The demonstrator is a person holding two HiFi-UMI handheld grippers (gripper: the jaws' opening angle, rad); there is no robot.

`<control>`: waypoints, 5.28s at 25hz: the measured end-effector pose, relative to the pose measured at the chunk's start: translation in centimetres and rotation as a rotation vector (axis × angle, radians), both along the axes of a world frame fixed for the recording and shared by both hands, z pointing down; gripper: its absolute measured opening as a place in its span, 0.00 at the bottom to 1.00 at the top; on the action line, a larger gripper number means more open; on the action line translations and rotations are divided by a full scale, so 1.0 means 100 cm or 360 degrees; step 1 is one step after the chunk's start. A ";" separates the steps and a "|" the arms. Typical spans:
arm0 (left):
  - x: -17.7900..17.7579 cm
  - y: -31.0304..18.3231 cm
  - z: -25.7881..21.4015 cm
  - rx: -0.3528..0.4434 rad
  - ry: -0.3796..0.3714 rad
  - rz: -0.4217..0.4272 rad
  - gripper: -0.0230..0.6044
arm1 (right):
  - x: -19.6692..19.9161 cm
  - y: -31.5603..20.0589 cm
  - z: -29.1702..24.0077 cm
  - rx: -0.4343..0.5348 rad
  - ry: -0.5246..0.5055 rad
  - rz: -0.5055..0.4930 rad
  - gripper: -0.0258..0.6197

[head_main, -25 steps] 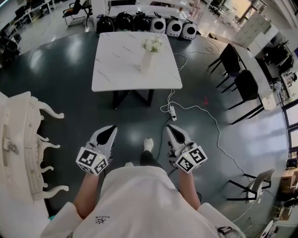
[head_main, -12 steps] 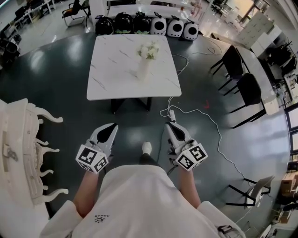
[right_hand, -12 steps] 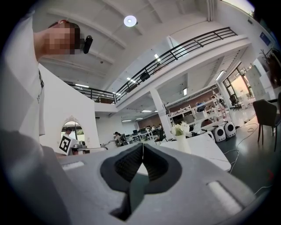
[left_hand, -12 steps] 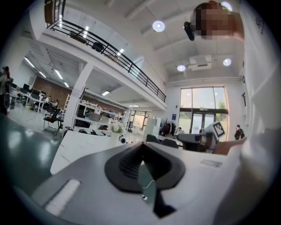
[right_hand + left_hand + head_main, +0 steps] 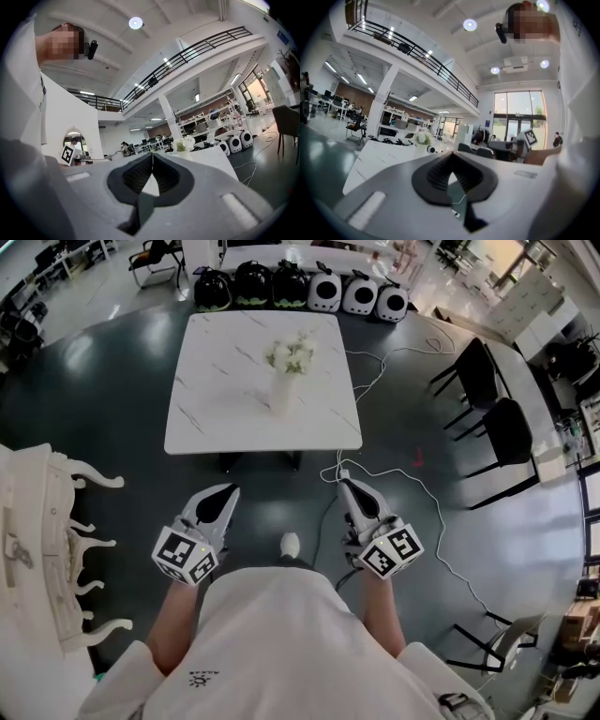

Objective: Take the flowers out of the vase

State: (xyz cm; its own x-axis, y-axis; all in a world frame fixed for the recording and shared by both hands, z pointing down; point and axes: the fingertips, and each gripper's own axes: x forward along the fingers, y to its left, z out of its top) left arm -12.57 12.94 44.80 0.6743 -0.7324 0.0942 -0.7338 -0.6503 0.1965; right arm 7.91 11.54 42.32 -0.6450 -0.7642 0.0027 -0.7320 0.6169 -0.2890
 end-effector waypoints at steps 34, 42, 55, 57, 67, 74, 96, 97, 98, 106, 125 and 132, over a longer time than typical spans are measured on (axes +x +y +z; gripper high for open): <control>0.062 -0.122 0.008 -0.0023 -0.0023 -0.0218 0.02 | 0.060 -0.133 0.038 -0.0081 -0.0006 -0.0241 0.04; 0.054 -0.153 0.011 -0.0038 -0.0033 -0.0200 0.02 | 0.045 -0.159 0.038 -0.0099 0.0001 -0.0245 0.04; 0.047 -0.230 0.009 -0.0015 -0.0025 -0.0076 0.02 | 0.032 -0.223 0.032 -0.0076 -0.0001 -0.0148 0.04; 0.047 -0.242 0.007 -0.0009 -0.0021 -0.0050 0.02 | 0.030 -0.232 0.030 -0.0066 0.0010 -0.0132 0.04; 0.041 -0.292 0.004 0.0007 -0.0025 0.0074 0.02 | 0.011 -0.269 0.035 -0.0080 0.0080 -0.0045 0.04; 0.026 -0.314 0.008 0.0015 -0.0008 0.0143 0.02 | -0.004 -0.288 0.035 -0.0065 0.0094 0.0021 0.04; 0.013 -0.340 0.010 0.0004 0.0020 0.0032 0.02 | -0.014 -0.333 0.028 -0.0022 0.0157 -0.0089 0.05; 0.014 -0.340 0.010 0.0002 0.0021 0.0011 0.02 | -0.014 -0.336 0.029 -0.0028 0.0160 -0.0121 0.08; 0.016 -0.340 0.010 0.0001 0.0020 -0.0010 0.02 | -0.014 -0.339 0.030 -0.0034 0.0165 -0.0153 0.17; 0.015 -0.340 0.015 -0.0030 0.0002 -0.0211 0.02 | -0.021 -0.358 0.037 -0.0056 0.0225 -0.0420 0.35; 0.011 -0.325 0.015 -0.0041 -0.0075 -0.0564 0.02 | -0.054 -0.378 0.069 -0.0077 0.0376 -0.1046 0.84; 0.012 -0.321 0.013 -0.0051 -0.0092 -0.0660 0.02 | -0.055 -0.386 0.074 -0.0076 0.0357 -0.1219 0.84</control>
State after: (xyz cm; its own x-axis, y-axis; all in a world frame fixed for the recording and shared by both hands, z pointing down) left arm -11.38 -19.17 46.13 0.3159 -0.9368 0.1507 -0.9426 -0.2917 0.1627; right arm 2.38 -27.03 49.67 -0.9708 -0.1049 0.2160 -0.1538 0.9624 -0.2238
